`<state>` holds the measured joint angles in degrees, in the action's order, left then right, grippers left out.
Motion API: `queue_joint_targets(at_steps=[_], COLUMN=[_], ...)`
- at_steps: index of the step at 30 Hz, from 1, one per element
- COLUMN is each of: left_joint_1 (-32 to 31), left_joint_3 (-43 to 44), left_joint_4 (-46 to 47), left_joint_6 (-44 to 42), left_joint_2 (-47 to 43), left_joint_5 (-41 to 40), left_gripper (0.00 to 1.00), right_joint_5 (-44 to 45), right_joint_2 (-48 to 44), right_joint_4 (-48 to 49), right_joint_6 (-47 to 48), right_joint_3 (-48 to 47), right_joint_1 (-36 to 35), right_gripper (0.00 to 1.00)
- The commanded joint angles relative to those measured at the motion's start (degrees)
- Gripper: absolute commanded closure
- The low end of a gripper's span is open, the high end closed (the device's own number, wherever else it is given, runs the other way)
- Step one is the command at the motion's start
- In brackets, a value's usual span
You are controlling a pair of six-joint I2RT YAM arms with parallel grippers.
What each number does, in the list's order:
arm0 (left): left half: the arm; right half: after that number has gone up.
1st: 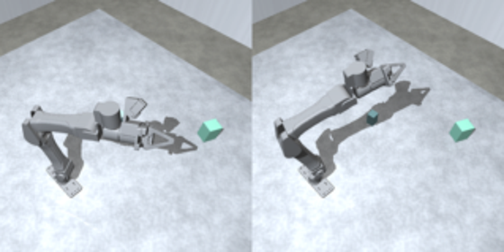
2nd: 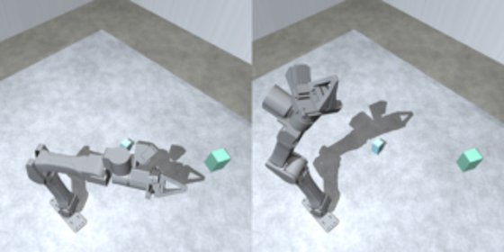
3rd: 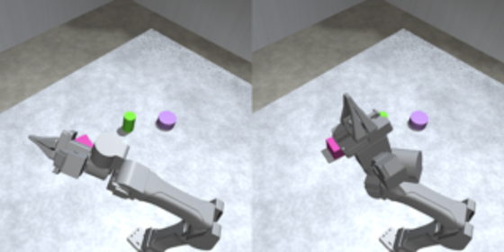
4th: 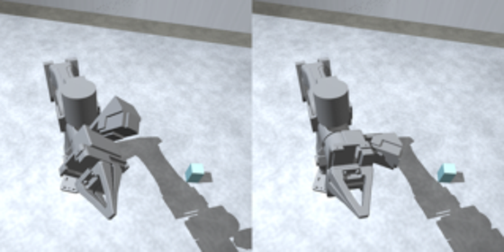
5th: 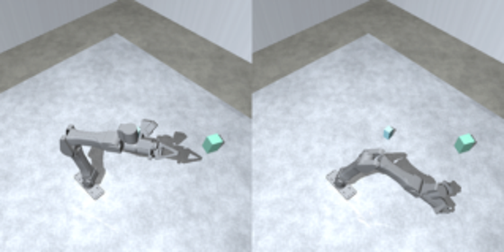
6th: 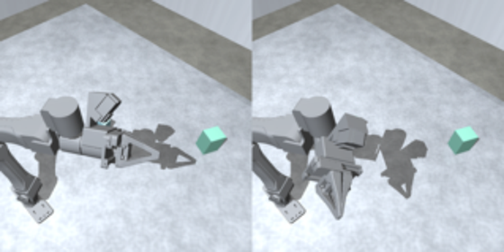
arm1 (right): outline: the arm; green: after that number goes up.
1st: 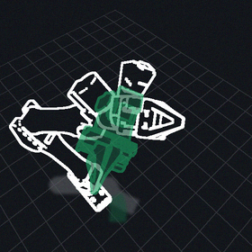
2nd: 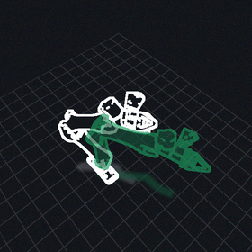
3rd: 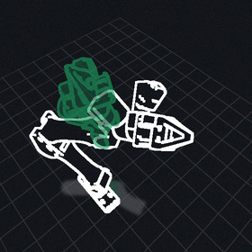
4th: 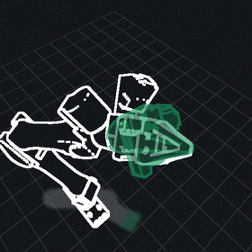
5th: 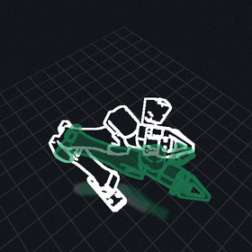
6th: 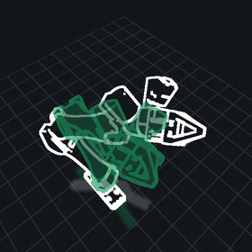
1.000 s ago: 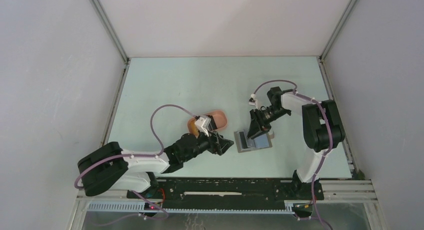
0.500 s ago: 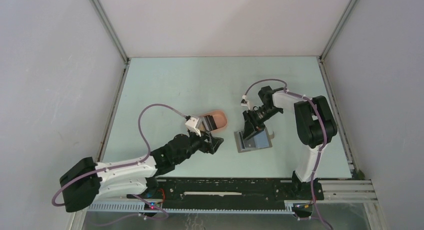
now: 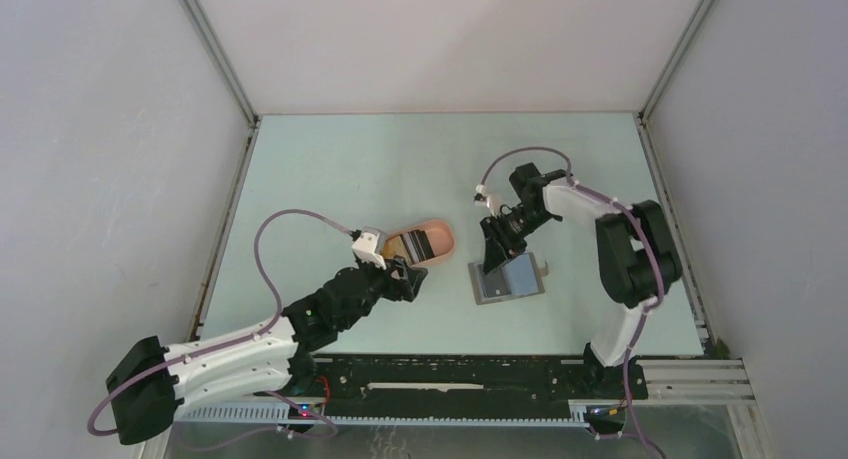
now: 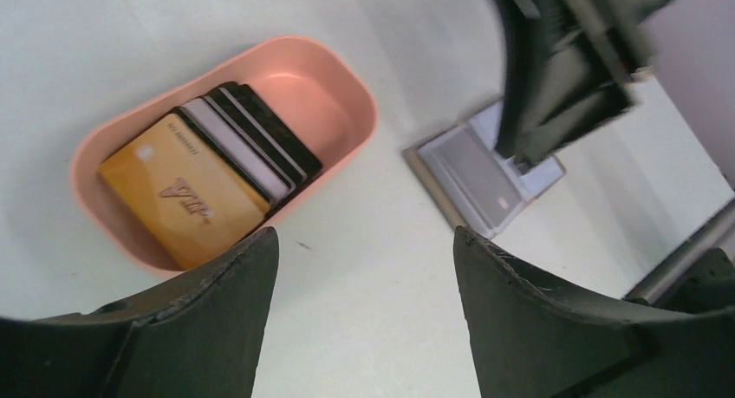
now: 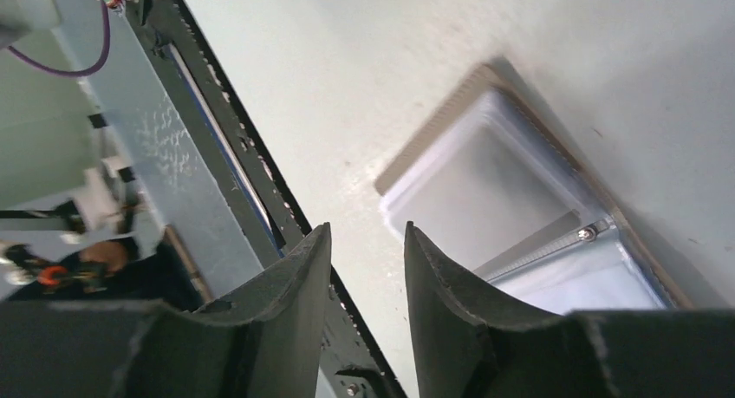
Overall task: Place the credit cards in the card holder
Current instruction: Pick up the credit card from the storage box.
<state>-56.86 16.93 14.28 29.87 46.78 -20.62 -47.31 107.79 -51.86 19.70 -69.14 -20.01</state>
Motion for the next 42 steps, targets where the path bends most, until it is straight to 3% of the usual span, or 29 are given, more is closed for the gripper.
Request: queue_joint_targets(at_steps=[1,7,18,29,42], left_joint_1=[2.53,10.04,21.29,25.67,26.93], left_joint_3=[-0.03,-1.99,-8.37,-9.46,-7.92], left_joint_4=[-3.96,-3.96,-0.06,3.78,9.56], left_joint_6=[0.79,3.0,8.91,9.21,8.2], left_joint_2=[-2.96,-7.42,-9.97,-3.21,7.48], left_joint_5=[-3.04,2.78,11.92,14.03,15.71], left_gripper=[0.21,0.21,0.21,0.27,0.37], right_joint_5=[-0.43,-0.25,5.51,7.61,10.35], right_joint_2=[-11.66,-10.74,7.2,17.17,20.1], right_joint_4=[1.77,5.1,8.14,10.91,12.98], right_joint_6=[4.58,1.96,-10.91,-18.65,-24.26], right_joint_3=[-3.21,-11.03,-29.54,-34.4,-33.7], right_joint_1=[-2.34,-7.3,-13.95,-15.04,-16.6], right_gripper=[0.54,0.51,0.34,0.31,0.3])
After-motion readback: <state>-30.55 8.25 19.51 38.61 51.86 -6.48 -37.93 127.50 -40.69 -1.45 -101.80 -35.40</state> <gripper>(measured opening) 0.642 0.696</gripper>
